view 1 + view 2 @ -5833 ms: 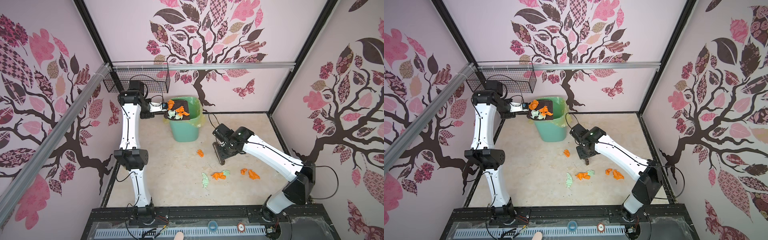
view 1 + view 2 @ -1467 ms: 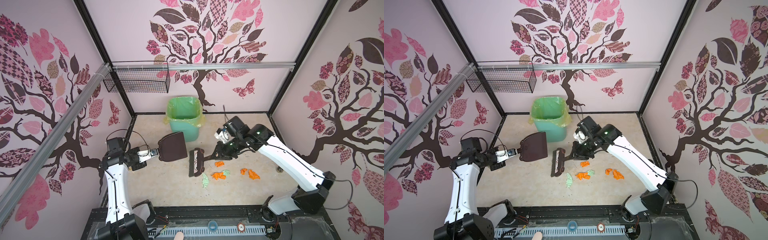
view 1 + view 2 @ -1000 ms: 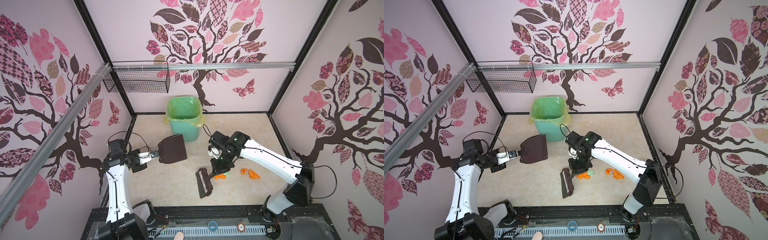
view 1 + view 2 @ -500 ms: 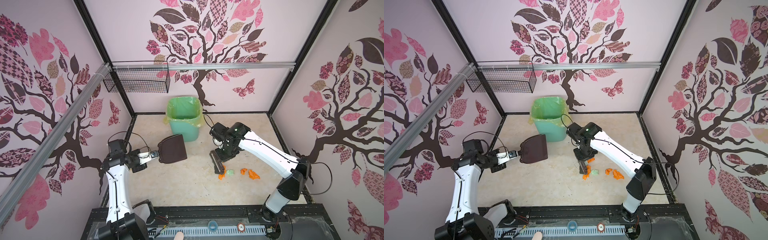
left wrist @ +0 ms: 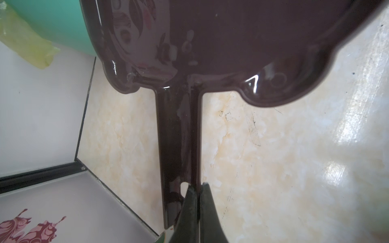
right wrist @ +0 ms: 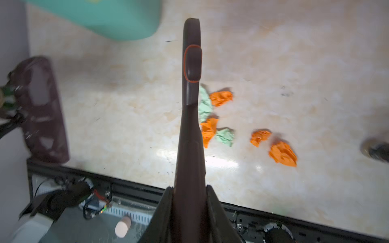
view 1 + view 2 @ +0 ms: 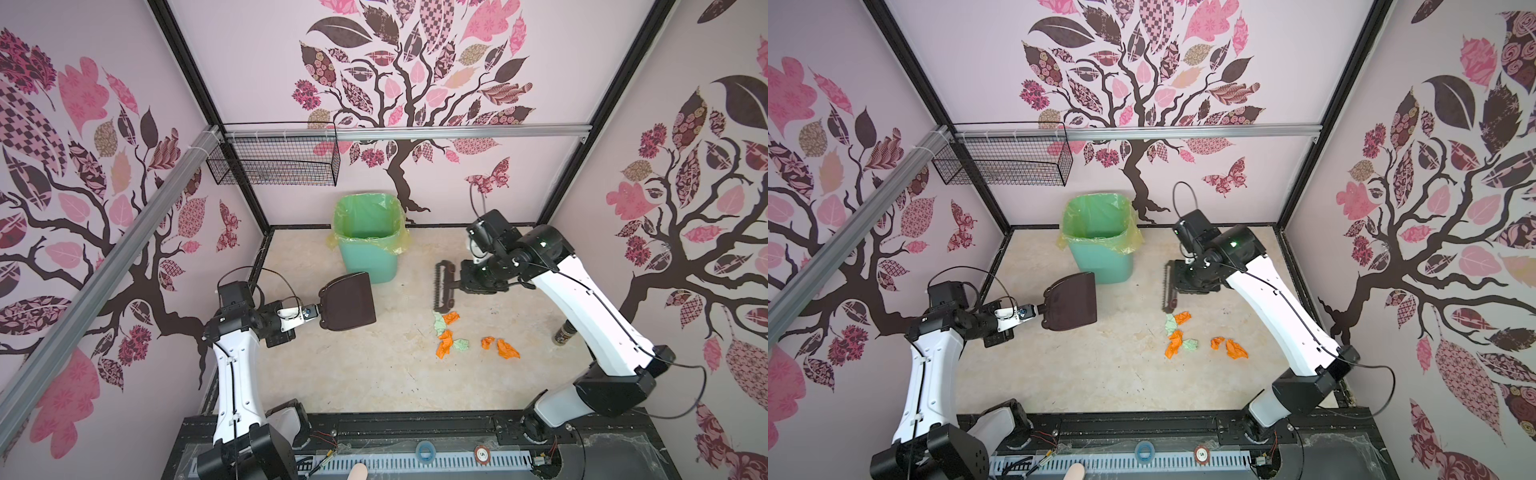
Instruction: Sweep away the paper scraps from the table
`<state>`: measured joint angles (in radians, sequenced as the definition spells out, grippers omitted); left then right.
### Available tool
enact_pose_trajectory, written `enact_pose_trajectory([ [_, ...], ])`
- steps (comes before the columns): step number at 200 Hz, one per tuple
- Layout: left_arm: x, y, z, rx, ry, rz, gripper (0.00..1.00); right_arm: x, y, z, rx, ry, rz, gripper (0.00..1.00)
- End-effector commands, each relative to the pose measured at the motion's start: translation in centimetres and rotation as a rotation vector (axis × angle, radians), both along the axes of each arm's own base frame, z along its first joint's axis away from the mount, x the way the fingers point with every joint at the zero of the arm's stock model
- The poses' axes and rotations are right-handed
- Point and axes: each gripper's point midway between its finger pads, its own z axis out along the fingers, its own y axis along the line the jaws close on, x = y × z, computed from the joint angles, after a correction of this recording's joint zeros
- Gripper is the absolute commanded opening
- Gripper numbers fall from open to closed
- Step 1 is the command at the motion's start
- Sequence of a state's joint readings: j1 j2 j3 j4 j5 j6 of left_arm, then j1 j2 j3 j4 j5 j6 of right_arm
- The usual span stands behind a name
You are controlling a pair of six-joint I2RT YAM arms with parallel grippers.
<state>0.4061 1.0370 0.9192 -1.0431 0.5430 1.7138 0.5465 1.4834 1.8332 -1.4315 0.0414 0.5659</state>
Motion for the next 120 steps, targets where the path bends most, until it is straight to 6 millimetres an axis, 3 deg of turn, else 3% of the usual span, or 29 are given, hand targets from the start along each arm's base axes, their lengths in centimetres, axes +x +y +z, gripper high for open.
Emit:
enact_pose_trajectory([
  [1,-1.1,-1.3,-1.8,-0.037,0.021,-0.086,0.00,-1.3,-5.4,0.6,-0.048,-0.028,-0.213,0.00],
  [19,-1.5,-1.6,-3.4,-0.023,0.031,-0.134,0.00,-1.8,-6.6,1.0,-0.017,-0.036,-0.252,0.00],
  [47,-2.0,-1.9,-4.9,-0.017,0.039,-0.179,0.00,-3.0,-8.0,-1.1,-0.034,0.031,-0.287,0.00],
  [89,-2.3,-2.9,-5.3,-0.093,0.060,-0.192,0.00,-4.7,-16.0,-2.8,-0.202,0.015,-0.485,0.00],
  [120,-2.3,-3.2,-6.0,-0.125,0.072,-0.200,0.00,-5.9,-20.1,-2.6,-0.383,-0.003,-0.483,0.00],
])
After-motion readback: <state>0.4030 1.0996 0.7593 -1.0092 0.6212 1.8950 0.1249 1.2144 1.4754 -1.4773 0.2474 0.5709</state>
